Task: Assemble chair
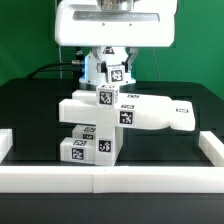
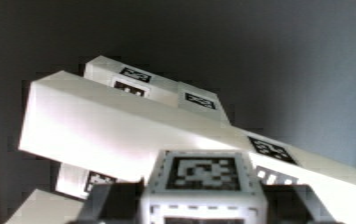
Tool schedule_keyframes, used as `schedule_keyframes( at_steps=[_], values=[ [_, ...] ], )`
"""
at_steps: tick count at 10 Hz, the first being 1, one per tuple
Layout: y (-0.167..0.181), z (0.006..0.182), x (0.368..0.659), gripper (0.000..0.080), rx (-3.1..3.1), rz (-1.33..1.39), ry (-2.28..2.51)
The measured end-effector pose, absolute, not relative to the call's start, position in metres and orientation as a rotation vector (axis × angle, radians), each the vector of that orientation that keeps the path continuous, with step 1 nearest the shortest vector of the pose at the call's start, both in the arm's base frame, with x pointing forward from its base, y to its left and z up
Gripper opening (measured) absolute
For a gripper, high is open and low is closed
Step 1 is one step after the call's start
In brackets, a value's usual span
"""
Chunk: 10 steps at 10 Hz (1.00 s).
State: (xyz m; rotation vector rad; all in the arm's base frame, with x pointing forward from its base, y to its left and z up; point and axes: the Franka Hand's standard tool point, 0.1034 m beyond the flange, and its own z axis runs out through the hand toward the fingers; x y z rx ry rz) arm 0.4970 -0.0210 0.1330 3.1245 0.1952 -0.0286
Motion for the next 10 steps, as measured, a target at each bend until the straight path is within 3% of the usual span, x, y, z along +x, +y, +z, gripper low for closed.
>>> schedule_keyframes(
  at_steps=[10],
  values=[
    [-0.019,0.122,0.496,0.0290,3.105,-0.042,0.215]
  ],
)
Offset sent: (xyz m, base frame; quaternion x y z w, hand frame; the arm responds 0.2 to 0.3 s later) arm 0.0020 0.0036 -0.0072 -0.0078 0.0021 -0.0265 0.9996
